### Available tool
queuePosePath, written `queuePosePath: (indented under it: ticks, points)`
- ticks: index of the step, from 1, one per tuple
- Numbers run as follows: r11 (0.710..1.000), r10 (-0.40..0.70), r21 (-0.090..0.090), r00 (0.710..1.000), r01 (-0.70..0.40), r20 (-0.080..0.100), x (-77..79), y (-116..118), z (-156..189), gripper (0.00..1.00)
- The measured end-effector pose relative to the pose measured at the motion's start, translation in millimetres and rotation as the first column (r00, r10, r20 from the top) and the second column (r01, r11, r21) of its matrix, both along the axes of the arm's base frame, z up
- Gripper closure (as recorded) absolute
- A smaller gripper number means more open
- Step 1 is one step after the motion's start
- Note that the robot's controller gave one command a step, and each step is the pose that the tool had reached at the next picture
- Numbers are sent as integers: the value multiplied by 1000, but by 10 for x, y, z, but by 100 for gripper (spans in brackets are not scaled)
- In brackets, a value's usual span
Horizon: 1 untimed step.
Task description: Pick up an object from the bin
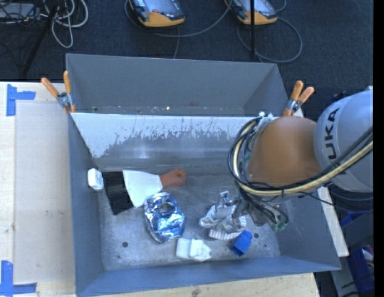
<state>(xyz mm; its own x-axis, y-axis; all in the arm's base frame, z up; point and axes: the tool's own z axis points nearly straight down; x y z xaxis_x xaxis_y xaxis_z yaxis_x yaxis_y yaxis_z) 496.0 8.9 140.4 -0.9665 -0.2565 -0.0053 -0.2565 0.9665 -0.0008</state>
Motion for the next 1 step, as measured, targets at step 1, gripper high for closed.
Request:
queuePosePath:
  ticks: [1]
  points:
    - [1000,21,0,1000,-21,-14,-80,52,389,100]
